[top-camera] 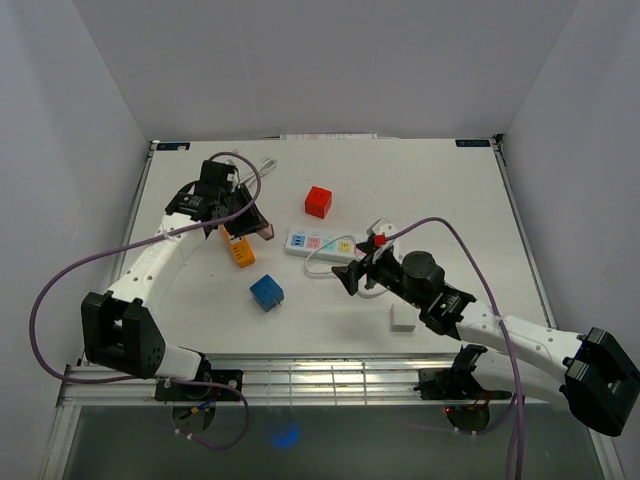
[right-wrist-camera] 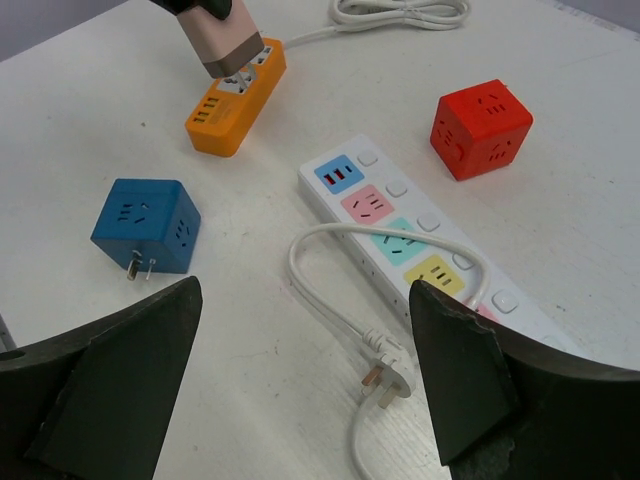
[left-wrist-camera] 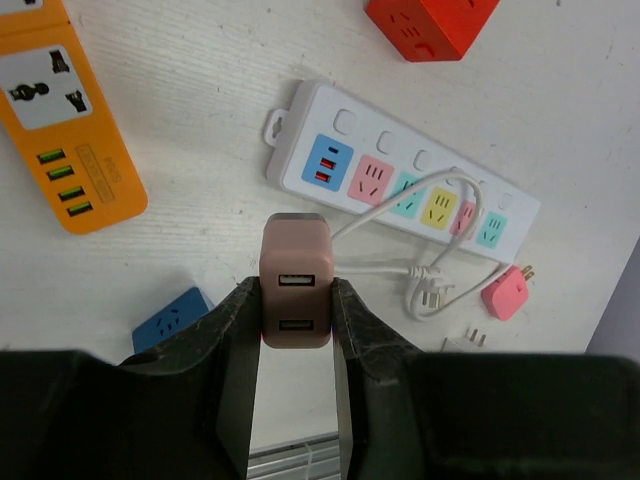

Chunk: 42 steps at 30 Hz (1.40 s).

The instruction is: Insert the plug

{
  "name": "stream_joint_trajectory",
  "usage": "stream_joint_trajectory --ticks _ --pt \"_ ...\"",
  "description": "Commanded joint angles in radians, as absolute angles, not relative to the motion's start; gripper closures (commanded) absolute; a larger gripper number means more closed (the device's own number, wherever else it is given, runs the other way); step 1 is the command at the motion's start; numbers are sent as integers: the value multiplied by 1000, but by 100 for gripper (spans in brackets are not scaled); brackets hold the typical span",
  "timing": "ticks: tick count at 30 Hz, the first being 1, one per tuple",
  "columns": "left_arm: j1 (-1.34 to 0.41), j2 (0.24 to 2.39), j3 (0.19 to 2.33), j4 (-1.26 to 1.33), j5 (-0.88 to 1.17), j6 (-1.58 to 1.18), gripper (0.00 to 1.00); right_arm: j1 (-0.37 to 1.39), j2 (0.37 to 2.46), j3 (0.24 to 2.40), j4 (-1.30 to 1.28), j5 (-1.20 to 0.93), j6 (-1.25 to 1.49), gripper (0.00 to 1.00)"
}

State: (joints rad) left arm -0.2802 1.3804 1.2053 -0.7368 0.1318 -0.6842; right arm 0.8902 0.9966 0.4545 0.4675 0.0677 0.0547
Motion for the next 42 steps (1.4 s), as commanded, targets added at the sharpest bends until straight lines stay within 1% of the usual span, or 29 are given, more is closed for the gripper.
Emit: stream_joint_trajectory --ticks 1,4,8,11,18,26,42 --pt "-273 1426 1287 -742 60 -641 100 888 991 439 546 144 86 11" --pt "-265 1463 1310 -742 17 -649 100 885 985 431 549 163 90 11" --pt "-255 1502 1353 -788 -190 -722 100 884 988 429 548 193 100 11" --pt "-242 1538 1405 -805 -239 -703 100 882 1003 433 546 196 106 11" --pt "-204 1701 1564 -919 -324 -667 100 882 1038 448 538 195 115 12" --pt "-170 1779 1568 -913 -331 -675 100 880 1058 454 537 189 118 12" --pt "-137 1772 1445 -701 -241 -637 100 879 1077 465 532 166 120 12"
